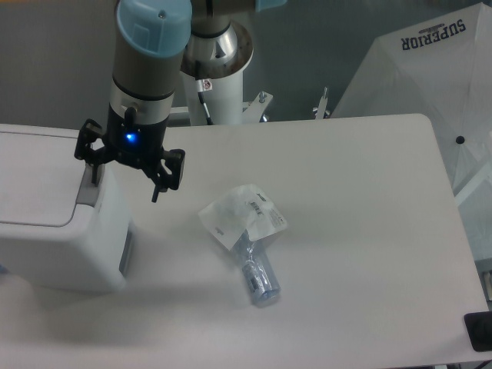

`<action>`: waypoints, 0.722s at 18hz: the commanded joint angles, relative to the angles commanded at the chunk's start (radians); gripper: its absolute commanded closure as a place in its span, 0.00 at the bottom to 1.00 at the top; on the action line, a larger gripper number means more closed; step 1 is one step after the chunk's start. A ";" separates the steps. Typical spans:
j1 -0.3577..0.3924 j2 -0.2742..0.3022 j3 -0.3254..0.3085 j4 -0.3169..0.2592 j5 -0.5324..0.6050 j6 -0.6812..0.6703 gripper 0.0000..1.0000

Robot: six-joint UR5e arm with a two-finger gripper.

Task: Open the trash can
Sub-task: 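Push the gripper against the trash can lid edge to open it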

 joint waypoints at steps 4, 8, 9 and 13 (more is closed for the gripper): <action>0.000 -0.002 0.000 0.002 0.002 -0.012 0.00; 0.000 -0.006 0.000 0.002 0.002 -0.014 0.00; 0.000 -0.008 0.000 0.002 0.002 -0.014 0.00; 0.000 -0.012 0.000 0.002 0.002 -0.014 0.00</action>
